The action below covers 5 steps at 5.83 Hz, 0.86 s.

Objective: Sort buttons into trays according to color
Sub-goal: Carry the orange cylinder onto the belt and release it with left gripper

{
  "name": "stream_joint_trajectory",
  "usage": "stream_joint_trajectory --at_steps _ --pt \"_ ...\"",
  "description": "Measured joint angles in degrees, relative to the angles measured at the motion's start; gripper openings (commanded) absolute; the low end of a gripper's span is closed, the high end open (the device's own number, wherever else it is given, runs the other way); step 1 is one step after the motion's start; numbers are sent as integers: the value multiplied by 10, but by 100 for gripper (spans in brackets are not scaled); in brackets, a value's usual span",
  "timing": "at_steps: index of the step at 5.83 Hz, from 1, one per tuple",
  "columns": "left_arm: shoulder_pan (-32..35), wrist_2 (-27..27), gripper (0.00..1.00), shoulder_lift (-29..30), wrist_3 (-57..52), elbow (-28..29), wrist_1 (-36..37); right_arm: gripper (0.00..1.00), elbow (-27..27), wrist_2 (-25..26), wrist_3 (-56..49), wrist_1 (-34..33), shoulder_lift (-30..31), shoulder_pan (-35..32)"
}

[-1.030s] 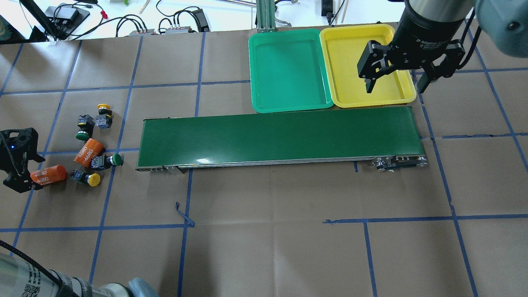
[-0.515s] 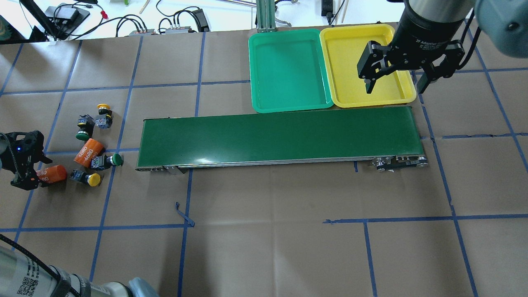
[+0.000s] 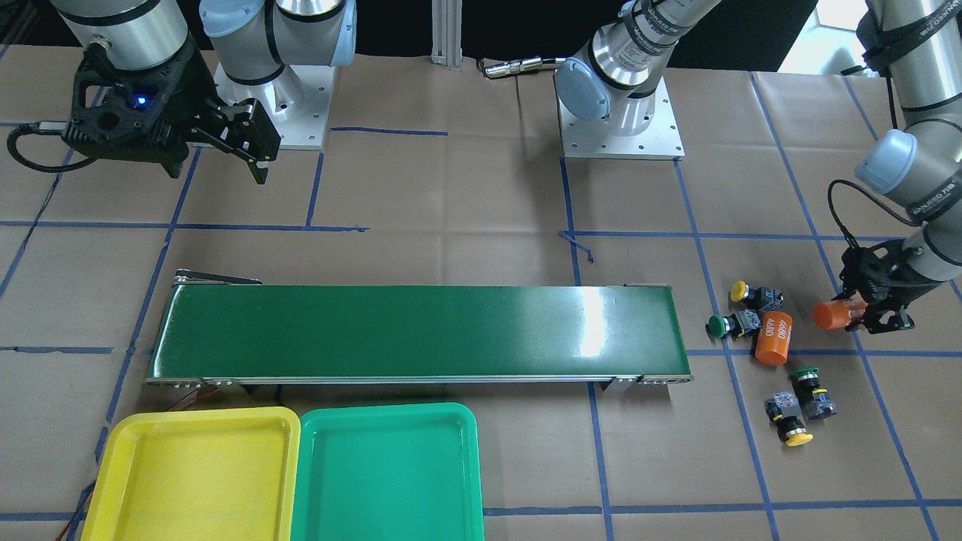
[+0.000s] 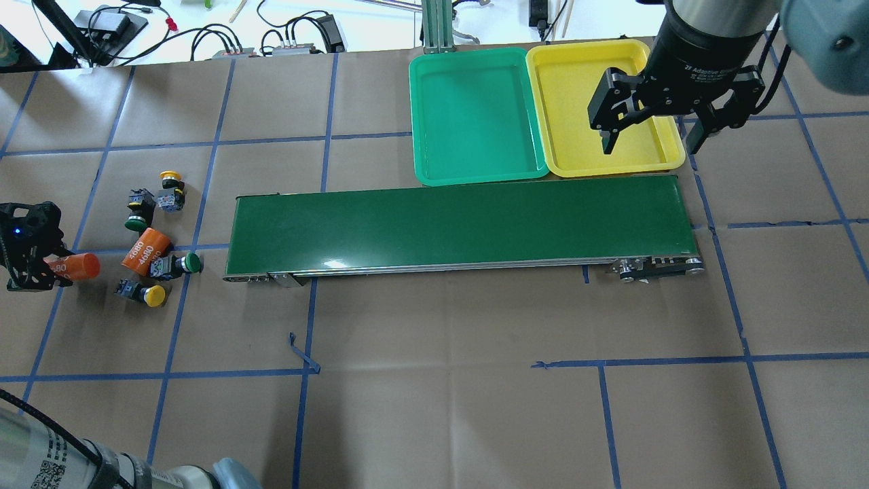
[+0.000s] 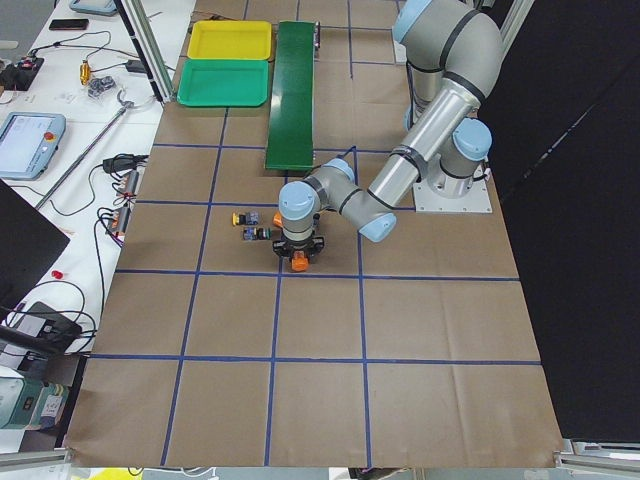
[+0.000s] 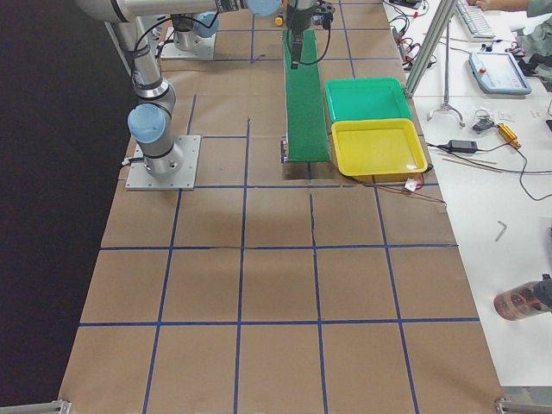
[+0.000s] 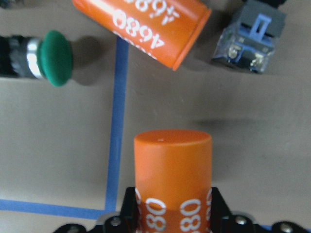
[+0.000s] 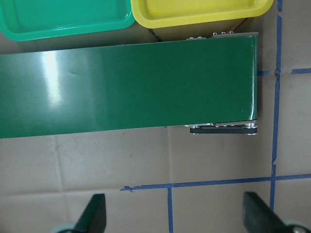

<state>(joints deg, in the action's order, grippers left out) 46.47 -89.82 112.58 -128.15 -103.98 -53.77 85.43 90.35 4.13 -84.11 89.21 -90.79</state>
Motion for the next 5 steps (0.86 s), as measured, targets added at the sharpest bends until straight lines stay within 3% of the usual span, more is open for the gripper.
stream_joint_trajectory --at_steps 2,5 --pt "98 -3 0 -38 42 46 -110 100 0 0 0 0 0 0" --pt "276 2 1 -74 213 38 -138 100 0 0 0 0 0 0"
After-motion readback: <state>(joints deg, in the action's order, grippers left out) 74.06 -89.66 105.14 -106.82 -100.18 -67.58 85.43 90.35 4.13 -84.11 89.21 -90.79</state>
